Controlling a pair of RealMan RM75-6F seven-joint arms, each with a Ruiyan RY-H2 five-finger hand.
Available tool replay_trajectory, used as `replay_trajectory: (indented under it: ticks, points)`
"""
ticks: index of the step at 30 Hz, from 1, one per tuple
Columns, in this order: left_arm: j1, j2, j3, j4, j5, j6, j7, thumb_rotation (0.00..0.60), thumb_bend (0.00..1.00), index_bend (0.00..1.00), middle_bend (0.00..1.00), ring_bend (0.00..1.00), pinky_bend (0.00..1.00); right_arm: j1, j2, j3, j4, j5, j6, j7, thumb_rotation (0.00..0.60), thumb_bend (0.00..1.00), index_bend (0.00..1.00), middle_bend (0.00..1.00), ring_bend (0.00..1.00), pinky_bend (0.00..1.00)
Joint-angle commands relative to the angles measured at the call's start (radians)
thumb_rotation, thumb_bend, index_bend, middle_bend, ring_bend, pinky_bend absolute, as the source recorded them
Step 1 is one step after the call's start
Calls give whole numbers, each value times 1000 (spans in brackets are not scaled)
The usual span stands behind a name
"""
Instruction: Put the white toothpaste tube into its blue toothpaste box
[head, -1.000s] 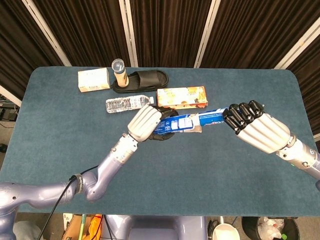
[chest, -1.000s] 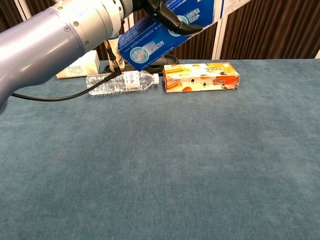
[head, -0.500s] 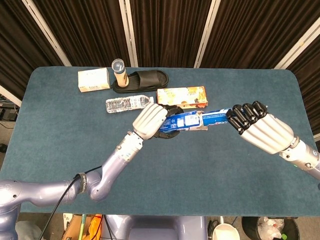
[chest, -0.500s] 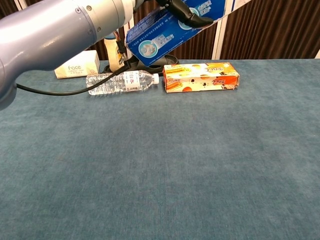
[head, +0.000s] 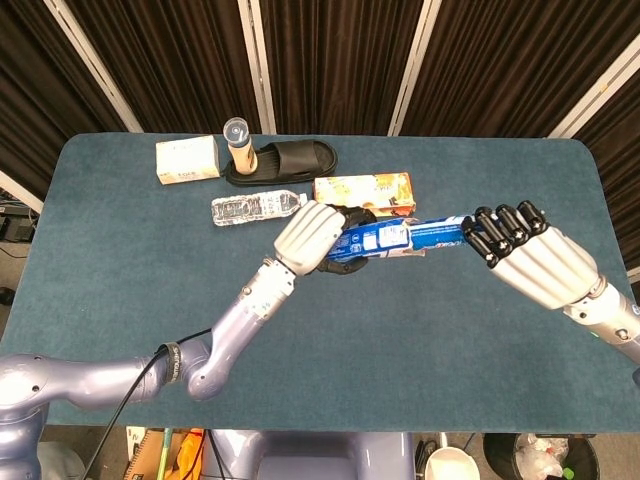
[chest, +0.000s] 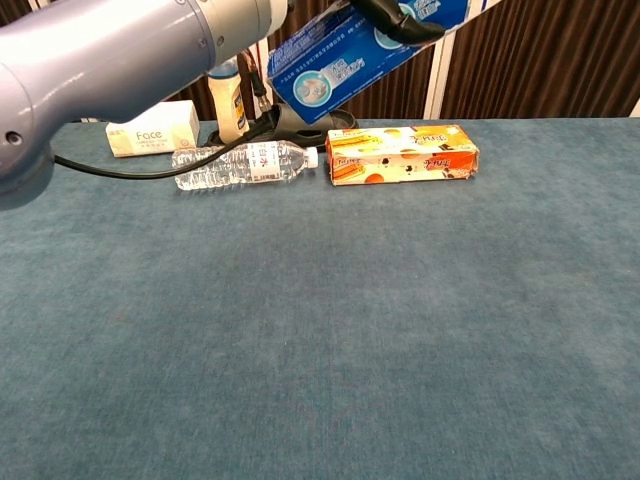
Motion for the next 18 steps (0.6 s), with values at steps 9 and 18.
replay_trajectory:
  ticks: [9, 18]
  points:
    - [-19, -25, -11, 26, -15, 19, 3, 600, 428, 485, 595, 573, 627, -6, -6, 17, -3, 21, 24, 4, 600, 560, 248, 588, 445, 388]
    - [-42, -41, -21, 40, -22, 25, 11, 600, 428, 484, 595, 573, 628, -5, -6, 26, -9, 29, 32, 9, 600, 560, 231, 577, 437, 367]
